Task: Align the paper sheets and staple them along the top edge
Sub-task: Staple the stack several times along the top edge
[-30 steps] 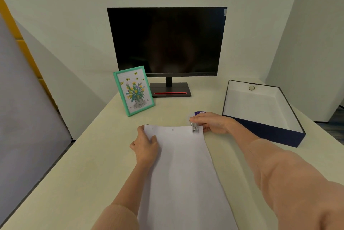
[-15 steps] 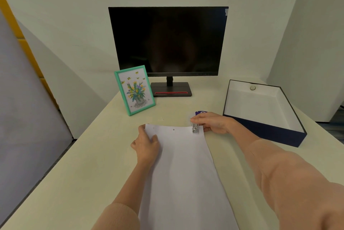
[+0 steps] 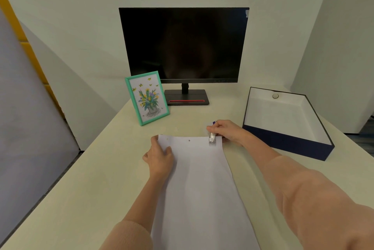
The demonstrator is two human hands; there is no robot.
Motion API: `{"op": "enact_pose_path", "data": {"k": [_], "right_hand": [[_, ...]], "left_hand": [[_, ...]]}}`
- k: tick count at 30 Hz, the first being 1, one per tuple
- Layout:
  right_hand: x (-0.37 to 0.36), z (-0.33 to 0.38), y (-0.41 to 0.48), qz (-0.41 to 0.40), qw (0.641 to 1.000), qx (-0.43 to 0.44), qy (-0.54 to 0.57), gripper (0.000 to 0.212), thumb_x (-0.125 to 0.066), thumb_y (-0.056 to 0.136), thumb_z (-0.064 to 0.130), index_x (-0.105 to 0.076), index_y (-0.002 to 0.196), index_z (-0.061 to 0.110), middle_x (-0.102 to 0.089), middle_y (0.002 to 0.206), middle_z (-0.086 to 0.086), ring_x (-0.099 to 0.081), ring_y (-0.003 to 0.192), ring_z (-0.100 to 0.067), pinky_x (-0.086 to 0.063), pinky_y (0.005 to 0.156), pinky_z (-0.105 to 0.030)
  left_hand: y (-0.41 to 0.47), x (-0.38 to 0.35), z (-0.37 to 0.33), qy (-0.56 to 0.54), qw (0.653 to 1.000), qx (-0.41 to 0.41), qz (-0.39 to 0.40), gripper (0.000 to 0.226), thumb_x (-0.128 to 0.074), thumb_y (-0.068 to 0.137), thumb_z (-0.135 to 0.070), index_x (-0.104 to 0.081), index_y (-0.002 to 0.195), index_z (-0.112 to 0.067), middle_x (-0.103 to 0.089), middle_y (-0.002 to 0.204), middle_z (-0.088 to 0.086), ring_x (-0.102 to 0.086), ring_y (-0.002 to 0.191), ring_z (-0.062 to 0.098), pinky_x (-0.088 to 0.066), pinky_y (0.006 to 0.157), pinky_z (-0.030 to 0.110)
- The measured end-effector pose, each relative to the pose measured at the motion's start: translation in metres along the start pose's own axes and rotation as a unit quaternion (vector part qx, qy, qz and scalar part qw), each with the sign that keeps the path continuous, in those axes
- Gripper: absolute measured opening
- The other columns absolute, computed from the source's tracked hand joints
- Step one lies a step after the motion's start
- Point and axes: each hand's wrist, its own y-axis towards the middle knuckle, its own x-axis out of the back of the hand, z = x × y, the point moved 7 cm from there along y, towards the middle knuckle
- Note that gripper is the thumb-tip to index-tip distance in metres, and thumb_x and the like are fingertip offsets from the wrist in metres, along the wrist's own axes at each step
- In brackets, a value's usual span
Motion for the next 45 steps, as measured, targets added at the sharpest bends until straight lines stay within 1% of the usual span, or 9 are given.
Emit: {"op": "enact_pose_path", "data": {"k": [6, 10, 14, 20, 25, 30, 35, 40, 45], "right_hand": [[-0.001, 0.003, -0.005, 0.000, 1.000, 0.020, -0.003, 0.028, -0.067, 0.087, 0.034, -0.061, 0.099, 0.009, -0.068, 0.087, 0.004, -0.062, 0.080, -0.006, -0.044, 0.069, -0.017], [-0.002, -0.001, -0.002, 0.038, 0.999, -0.013, -0.025, 0.047, -0.073, 0.075, 0.051, -0.065, 0.104, 0.015, -0.069, 0.105, 0.000, -0.064, 0.098, -0.016, -0.052, 0.089, -0.030], [0.001, -0.004, -0.003, 0.036, 0.999, -0.030, -0.020, 0.063, -0.081, 0.057, 0.057, -0.068, 0.106, 0.020, -0.068, 0.111, -0.005, -0.063, 0.105, -0.022, -0.052, 0.097, -0.039], [0.001, -0.003, -0.009, 0.091, 0.995, -0.049, 0.007, 0.041, -0.079, 0.076, 0.033, -0.066, 0.113, 0.025, -0.065, 0.119, -0.005, -0.060, 0.115, -0.022, -0.052, 0.097, -0.035], [-0.001, -0.005, -0.008, 0.043, 0.997, -0.062, -0.016, 0.052, -0.076, 0.066, 0.058, -0.068, 0.100, 0.020, -0.071, 0.107, -0.003, -0.063, 0.099, -0.021, -0.051, 0.087, -0.033], [-0.002, -0.002, -0.015, 0.082, 0.995, -0.047, -0.013, 0.043, -0.079, 0.076, 0.034, -0.064, 0.116, 0.027, -0.062, 0.118, -0.004, -0.059, 0.109, -0.018, -0.049, 0.082, -0.027], [-0.001, -0.001, -0.013, 0.033, 0.998, -0.056, -0.018, 0.051, -0.074, 0.073, 0.053, -0.066, 0.106, 0.014, -0.069, 0.103, -0.006, -0.060, 0.086, -0.017, -0.049, 0.075, -0.028], [0.000, -0.001, -0.014, 0.058, 0.997, -0.051, -0.008, 0.043, -0.079, 0.075, 0.036, -0.063, 0.114, 0.024, -0.061, 0.114, -0.002, -0.056, 0.099, -0.016, -0.049, 0.080, -0.027], [0.001, -0.002, -0.013, 0.029, 0.998, -0.056, 0.005, 0.044, -0.076, 0.075, 0.048, -0.065, 0.104, 0.016, -0.068, 0.110, -0.006, -0.063, 0.095, -0.019, -0.053, 0.083, -0.032]], "left_hand": [[-0.002, 0.001, -0.002, 0.006, 1.000, 0.001, 0.001, 0.045, -0.046, 0.092, -0.009, -0.034, 0.135, -0.007, -0.053, 0.103, 0.000, -0.051, 0.113, 0.032, -0.019, 0.110, 0.037], [-0.002, 0.002, -0.002, 0.005, 1.000, 0.001, 0.001, 0.044, -0.047, 0.092, -0.009, -0.035, 0.134, -0.007, -0.060, 0.112, 0.008, -0.052, 0.113, 0.032, -0.018, 0.109, 0.037], [-0.002, 0.002, -0.003, 0.010, 1.000, 0.002, -0.001, 0.045, -0.047, 0.091, -0.008, -0.035, 0.134, -0.007, -0.061, 0.117, 0.010, -0.052, 0.112, 0.032, -0.019, 0.109, 0.037], [-0.002, 0.001, -0.002, 0.018, 1.000, -0.001, 0.000, 0.045, -0.046, 0.092, -0.009, -0.034, 0.135, -0.007, -0.060, 0.120, 0.010, -0.052, 0.113, 0.033, -0.018, 0.109, 0.038], [-0.002, 0.001, -0.003, 0.022, 1.000, -0.001, 0.001, 0.045, -0.046, 0.092, -0.009, -0.033, 0.135, -0.007, -0.059, 0.122, 0.010, -0.052, 0.114, 0.032, -0.019, 0.108, 0.038], [-0.001, 0.001, -0.002, 0.020, 1.000, 0.000, 0.002, 0.045, -0.046, 0.092, -0.009, -0.034, 0.134, -0.008, -0.061, 0.117, 0.011, -0.052, 0.112, 0.033, -0.019, 0.108, 0.038], [-0.002, 0.001, -0.004, 0.018, 1.000, -0.004, 0.006, 0.044, -0.046, 0.091, -0.008, -0.034, 0.134, -0.007, -0.055, 0.099, 0.002, -0.052, 0.110, 0.033, -0.020, 0.108, 0.037], [-0.002, 0.001, -0.003, 0.012, 1.000, -0.001, 0.008, 0.044, -0.046, 0.091, -0.008, -0.035, 0.133, -0.007, -0.057, 0.105, 0.004, -0.052, 0.111, 0.032, -0.019, 0.109, 0.038], [-0.001, 0.000, -0.003, 0.015, 1.000, -0.009, 0.010, 0.044, -0.046, 0.091, -0.008, -0.035, 0.133, -0.006, -0.048, 0.095, -0.003, -0.053, 0.108, 0.032, -0.020, 0.107, 0.038]]}}
